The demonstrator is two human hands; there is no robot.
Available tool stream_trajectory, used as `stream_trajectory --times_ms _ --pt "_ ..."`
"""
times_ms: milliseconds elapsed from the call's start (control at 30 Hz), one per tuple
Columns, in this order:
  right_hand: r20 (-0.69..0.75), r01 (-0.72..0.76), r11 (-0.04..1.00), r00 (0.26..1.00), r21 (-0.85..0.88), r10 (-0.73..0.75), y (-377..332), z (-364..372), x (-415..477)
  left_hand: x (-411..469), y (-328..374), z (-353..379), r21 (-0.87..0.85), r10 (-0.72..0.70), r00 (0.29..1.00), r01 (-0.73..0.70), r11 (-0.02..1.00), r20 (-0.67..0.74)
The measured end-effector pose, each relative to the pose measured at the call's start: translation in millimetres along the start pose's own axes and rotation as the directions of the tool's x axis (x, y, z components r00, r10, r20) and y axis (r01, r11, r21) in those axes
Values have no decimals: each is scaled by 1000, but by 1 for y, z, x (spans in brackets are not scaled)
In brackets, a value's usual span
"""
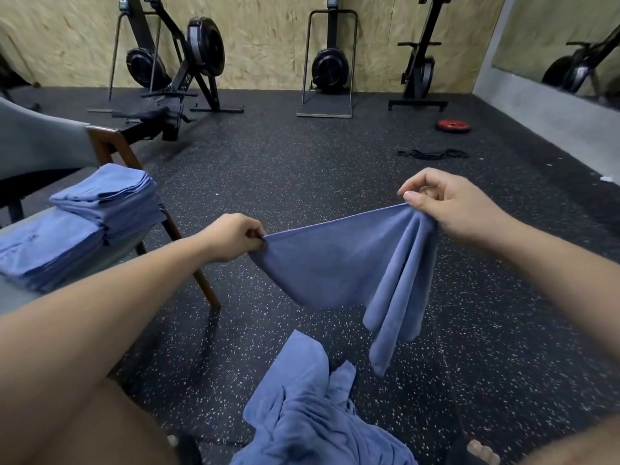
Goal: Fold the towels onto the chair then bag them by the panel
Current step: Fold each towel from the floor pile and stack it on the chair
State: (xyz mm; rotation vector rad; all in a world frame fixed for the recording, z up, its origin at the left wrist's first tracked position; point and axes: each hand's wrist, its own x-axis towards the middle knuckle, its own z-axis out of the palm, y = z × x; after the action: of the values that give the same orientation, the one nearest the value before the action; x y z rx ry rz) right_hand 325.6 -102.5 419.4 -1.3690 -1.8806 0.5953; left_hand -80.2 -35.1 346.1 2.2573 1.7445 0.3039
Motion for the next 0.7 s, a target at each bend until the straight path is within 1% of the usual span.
stream_trajectory --times_ms 67,167,267,333,433,500,567,633,700 --pt "20 -32 999 999 -39 32 10 -2 1 -1 -5 -4 -64 -23 1000 22 998 -18" --pt "107 -68 991 991 -117 81 23 -4 2 -2 -7 -10 -189 -51 997 39 981 -59" --pt "183 -112 975 972 -192 148 34 -3 3 -4 -2 -18 -310 -39 995 9 951 -90" --pt "237 -120 964 955 -236 177 38 2 1 -6 9 -23 -342 -10 994 -30 939 -113" --pt "365 -110 958 908 -267 206 36 12 -4 -10 31 -27 -321 35 989 -80 944 -143" --pt "454 -106 951 859 -290 234 26 21 -10 -14 49 -26 -281 83 988 -118 953 -134" --pt "507 -104 945 823 -309 256 14 31 -16 -17 65 -23 -212 146 984 -166 963 -106" --pt "518 -90 948 819 -307 246 2 42 -20 -21 79 -20 -161 207 975 -219 962 -84" --pt "508 -61 958 837 -280 202 -9 53 -24 -26 93 -15 -142 271 961 -276 951 -56"
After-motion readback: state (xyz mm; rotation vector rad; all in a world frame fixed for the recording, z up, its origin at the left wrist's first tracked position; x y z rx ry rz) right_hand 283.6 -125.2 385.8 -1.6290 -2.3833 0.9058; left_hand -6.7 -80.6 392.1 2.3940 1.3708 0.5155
